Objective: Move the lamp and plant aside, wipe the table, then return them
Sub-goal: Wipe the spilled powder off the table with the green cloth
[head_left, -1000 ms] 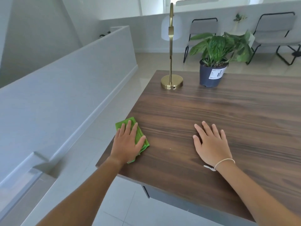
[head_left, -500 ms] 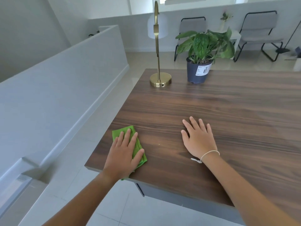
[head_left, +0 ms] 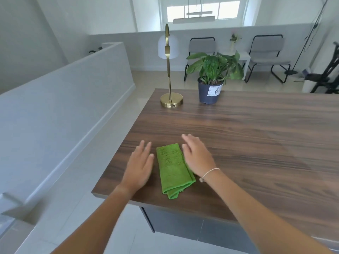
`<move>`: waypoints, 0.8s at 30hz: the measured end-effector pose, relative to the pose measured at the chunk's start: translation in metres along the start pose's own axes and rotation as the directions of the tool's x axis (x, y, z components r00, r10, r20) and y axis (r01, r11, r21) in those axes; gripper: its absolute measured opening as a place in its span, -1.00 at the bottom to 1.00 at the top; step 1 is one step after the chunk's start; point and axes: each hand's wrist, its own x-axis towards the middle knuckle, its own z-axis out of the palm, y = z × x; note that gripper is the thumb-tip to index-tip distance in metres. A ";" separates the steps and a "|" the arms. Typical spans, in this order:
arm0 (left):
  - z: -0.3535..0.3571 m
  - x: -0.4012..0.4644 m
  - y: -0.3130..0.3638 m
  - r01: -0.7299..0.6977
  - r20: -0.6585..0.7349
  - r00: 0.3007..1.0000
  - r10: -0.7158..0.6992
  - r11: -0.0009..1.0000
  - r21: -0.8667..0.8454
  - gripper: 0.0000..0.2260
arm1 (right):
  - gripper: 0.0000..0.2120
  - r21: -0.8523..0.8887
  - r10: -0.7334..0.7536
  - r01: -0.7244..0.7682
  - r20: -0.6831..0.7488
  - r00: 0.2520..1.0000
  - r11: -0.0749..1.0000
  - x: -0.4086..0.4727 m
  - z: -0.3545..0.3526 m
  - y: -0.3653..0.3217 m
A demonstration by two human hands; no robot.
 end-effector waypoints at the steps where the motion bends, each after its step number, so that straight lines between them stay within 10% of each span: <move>1: -0.010 0.001 -0.013 0.037 -0.005 0.999 -0.037 0.997 0.071 -0.56 | -0.58 -0.030 -0.044 0.045 0.039 0.998 0.999 -0.002 0.013 -0.012; 11: -0.020 0.006 -0.049 -0.023 0.125 0.992 -0.030 0.914 0.404 -0.53 | -0.49 -0.396 -0.031 0.087 0.146 0.989 0.914 -0.017 0.066 -0.029; 24: 0.025 0.030 0.006 -0.188 0.235 0.965 0.116 0.931 0.312 -0.51 | -0.51 -0.451 0.388 -0.440 -0.207 0.898 0.777 -0.085 -0.105 0.147</move>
